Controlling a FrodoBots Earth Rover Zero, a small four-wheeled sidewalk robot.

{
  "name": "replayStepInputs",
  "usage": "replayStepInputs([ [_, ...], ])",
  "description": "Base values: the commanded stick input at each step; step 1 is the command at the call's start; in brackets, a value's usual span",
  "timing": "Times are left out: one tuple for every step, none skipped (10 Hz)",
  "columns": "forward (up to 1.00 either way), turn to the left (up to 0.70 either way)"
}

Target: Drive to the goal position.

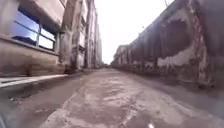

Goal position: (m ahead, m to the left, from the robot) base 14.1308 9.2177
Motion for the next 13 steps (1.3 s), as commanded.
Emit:
replayStepInputs([
  [1.0, 0.0],
  [1.0, 0.0],
  [1.0, 0.0],
  [1.0, 0.0],
  [1.0, 0.0],
  [1.0, 0.0],
  [1.0, 0.0],
  [1.0, 0.0],
  [1.0, 0.0],
  [1.0, 0.0],
  [1.0, 0.0],
  [1.0, 0.0],
  [1.0, 0.0],
])
